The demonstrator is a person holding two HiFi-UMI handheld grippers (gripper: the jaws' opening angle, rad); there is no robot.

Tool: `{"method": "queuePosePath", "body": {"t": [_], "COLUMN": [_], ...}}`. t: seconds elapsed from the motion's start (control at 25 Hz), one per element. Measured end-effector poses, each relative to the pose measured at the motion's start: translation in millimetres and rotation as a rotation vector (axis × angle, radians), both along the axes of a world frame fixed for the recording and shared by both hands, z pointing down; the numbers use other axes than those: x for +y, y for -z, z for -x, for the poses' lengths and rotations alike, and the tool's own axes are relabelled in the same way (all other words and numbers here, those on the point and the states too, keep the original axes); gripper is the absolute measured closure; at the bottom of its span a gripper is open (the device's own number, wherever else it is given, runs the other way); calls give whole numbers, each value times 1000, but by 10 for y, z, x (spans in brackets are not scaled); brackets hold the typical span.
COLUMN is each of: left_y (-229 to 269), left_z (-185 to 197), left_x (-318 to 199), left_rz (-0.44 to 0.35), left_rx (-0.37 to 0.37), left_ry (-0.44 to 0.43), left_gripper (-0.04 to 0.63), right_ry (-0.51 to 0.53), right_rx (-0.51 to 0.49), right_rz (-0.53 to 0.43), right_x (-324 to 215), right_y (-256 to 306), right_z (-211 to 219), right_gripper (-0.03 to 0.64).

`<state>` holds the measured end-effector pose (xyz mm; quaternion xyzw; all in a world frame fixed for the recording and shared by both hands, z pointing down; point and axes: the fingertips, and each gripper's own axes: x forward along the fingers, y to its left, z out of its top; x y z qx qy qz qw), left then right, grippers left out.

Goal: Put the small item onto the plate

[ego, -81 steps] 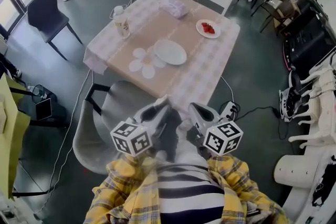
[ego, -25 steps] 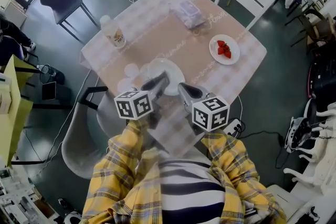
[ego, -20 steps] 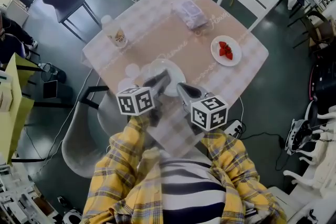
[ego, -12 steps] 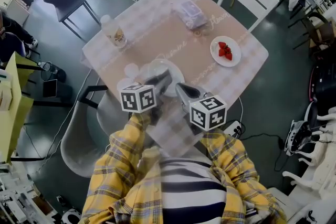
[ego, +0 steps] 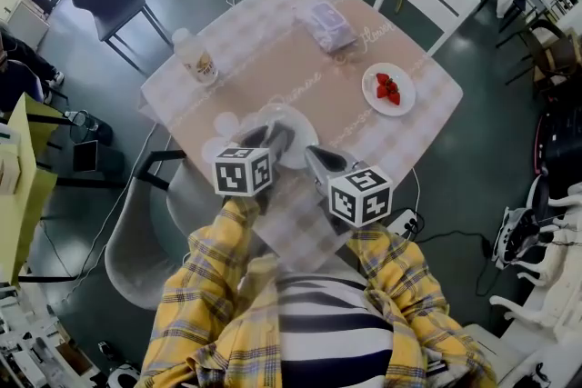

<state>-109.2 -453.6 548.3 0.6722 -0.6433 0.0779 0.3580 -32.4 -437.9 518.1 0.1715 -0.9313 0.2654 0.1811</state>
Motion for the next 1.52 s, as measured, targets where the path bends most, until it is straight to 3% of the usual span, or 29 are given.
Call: {"method": "queuePosePath", "body": {"t": [0.12,0.24,0.36,0.44,0.84,1.52], "left_y": [-8,65,157,220,414,439], "left_z": [95,203,212,161,-150,-479], "left_x": [55,137,254,332,870,1958], "left_rz": [0,-52,-109,-141,-212,-187], "left_rx": [-27,-38,-22,-16,48,82], "left_ry": [37,101,123,105,-28,-196], "left_gripper": [414,429,552,592,594,593], "right_ry": [1,2,-8,-26,-98,-201], "right_rx": [-4,-18,-14,-15,-8,17], "right_rz": [7,19,19,25,19,-30], "right_x": [15,55,90,117,454,1358], "right_y": [-2,7,-7,-17,7,82], "right_z": [15,15,-18,-52,-158,-422], "right_gripper": [620,620,620,620,620,620]}}
